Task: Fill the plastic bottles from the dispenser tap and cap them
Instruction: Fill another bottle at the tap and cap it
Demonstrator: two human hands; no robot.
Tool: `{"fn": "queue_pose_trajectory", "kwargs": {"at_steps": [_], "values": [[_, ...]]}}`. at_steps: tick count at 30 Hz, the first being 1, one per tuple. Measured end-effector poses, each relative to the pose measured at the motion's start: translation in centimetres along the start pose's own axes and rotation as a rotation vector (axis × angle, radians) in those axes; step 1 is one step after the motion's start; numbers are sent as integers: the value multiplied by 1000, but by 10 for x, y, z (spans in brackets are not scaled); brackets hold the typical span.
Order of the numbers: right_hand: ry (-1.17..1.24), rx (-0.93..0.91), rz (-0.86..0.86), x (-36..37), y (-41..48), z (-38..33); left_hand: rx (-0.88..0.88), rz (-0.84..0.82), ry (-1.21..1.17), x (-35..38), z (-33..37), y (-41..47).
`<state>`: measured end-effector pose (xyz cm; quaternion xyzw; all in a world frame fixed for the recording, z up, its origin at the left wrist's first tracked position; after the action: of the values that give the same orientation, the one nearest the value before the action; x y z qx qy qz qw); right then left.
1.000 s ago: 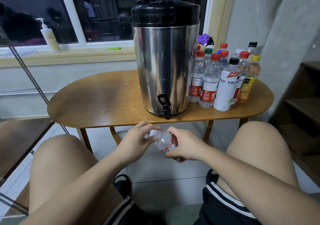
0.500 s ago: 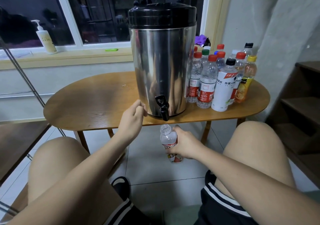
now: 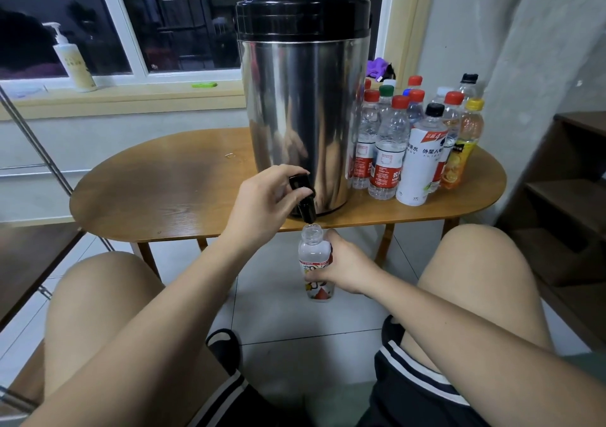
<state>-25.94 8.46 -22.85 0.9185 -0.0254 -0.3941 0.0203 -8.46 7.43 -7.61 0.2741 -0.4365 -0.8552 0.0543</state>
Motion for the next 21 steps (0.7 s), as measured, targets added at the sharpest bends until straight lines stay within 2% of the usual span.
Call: {"fn": "queue_pose_trajectory", "kwargs": {"at_steps": [10,21], "values": [[37,-1,13,-3,0,0,157,37,111,-1,5,-5],[35,16,-7,0,-1,2,218,38,201,-3,10,-15]]}}
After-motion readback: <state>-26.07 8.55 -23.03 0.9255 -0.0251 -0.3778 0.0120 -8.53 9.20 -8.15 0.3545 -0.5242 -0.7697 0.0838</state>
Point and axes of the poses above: each hand's wrist, its own y-axis towards the middle knuckle, its own x-axis out of the palm, z = x × y, the point moved 7 cm from there along y, towards the middle knuckle, and after that the axes turned 10 degrees about z, right-handed, at the moved point
